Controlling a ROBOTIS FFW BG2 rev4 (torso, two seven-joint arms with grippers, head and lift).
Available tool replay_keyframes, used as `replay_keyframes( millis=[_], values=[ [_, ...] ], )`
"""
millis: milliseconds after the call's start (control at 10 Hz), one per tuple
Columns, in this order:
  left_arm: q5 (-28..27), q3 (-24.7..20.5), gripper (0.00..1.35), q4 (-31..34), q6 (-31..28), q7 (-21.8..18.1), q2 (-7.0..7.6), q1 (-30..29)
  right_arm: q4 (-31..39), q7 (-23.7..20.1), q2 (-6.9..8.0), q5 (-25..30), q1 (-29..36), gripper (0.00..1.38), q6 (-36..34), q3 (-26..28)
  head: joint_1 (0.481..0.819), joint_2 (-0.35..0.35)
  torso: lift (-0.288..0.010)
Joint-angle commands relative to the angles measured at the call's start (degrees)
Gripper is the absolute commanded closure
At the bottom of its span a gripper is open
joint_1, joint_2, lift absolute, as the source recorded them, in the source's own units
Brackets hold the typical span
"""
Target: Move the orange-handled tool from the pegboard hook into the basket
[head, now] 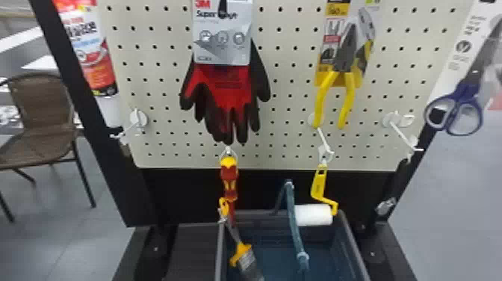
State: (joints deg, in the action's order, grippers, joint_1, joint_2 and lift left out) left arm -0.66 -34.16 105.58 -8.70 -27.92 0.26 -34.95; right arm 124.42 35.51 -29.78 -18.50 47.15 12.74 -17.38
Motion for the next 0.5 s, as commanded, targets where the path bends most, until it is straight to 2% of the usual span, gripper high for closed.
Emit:
replay_keyframes(
  millis=[0, 100, 200, 300, 400],
  values=[
    [0.31, 1.55, 0.22, -1.73, 0.97, -0.12, -0.41, 1.33, -2.71, 9.49, -11.71, -7.87, -9.58, 0.1, 8.35, -15.76, 0.549, 0.0, -0.1],
    [0.31, 2.61, 0.22, -2.57, 1.32, -0.2, -0.41, 1.82, -5.38, 17.75, -17.77, -12.53, -20.17, 0.1, 14.59, -29.47, 0.549, 0.0, -0.1],
    [0.31, 3.57, 0.22, -3.55, 1.32, -0.29, -0.41, 2.07, -7.63, 24.69, -21.2, -15.87, -31.12, 0.1, 20.57, -42.83, 0.549, 0.0, -0.1],
    [0.22, 4.72, 0.22, -3.55, 0.79, -0.47, -0.41, 2.07, -8.61, 29.09, -21.9, -17.36, -35.92, 0.1, 23.91, -49.6, 0.549, 0.0, -0.1],
    [-0.04, 5.24, 0.22, -3.55, 0.27, -1.26, -0.41, 1.82, -7.63, 31.46, -21.55, -16.83, -34.07, 0.1, 24.26, -49.95, 0.549, 0.0, -0.1]
  ],
)
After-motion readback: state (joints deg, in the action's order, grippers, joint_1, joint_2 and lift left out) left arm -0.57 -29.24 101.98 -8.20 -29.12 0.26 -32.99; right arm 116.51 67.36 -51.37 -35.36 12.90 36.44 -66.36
